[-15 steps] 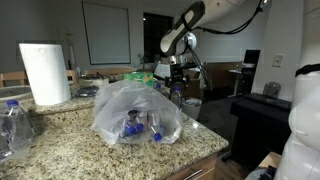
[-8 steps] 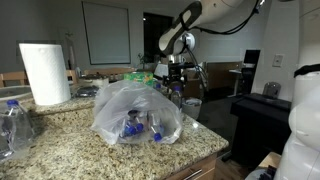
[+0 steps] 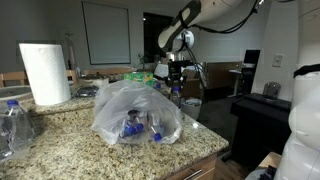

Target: Put the bottles in the plastic bag

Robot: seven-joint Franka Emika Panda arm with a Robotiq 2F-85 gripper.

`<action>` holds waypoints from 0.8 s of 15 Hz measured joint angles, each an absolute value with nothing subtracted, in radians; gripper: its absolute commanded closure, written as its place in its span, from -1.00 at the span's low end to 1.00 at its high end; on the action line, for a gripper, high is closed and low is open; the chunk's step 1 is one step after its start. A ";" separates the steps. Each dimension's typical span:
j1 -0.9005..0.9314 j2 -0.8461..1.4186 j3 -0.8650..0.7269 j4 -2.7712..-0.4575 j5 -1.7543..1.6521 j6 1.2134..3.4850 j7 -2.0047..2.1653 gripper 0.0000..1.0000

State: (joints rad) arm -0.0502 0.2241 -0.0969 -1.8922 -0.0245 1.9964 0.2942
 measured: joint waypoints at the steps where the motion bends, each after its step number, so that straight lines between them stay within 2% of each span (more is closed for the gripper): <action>1: -0.050 0.224 -0.097 -1.883 -0.024 1.983 0.294 0.69; 2: -0.050 0.225 -0.097 -1.871 -0.024 1.966 0.294 0.80; 4: -0.050 0.225 -0.097 -1.851 -0.024 1.936 0.294 0.75; 12: -0.065 0.217 -0.125 -1.748 -0.025 1.787 0.286 0.75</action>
State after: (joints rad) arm -0.0650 0.2174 -0.1249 -1.7475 -0.0249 1.7867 0.2859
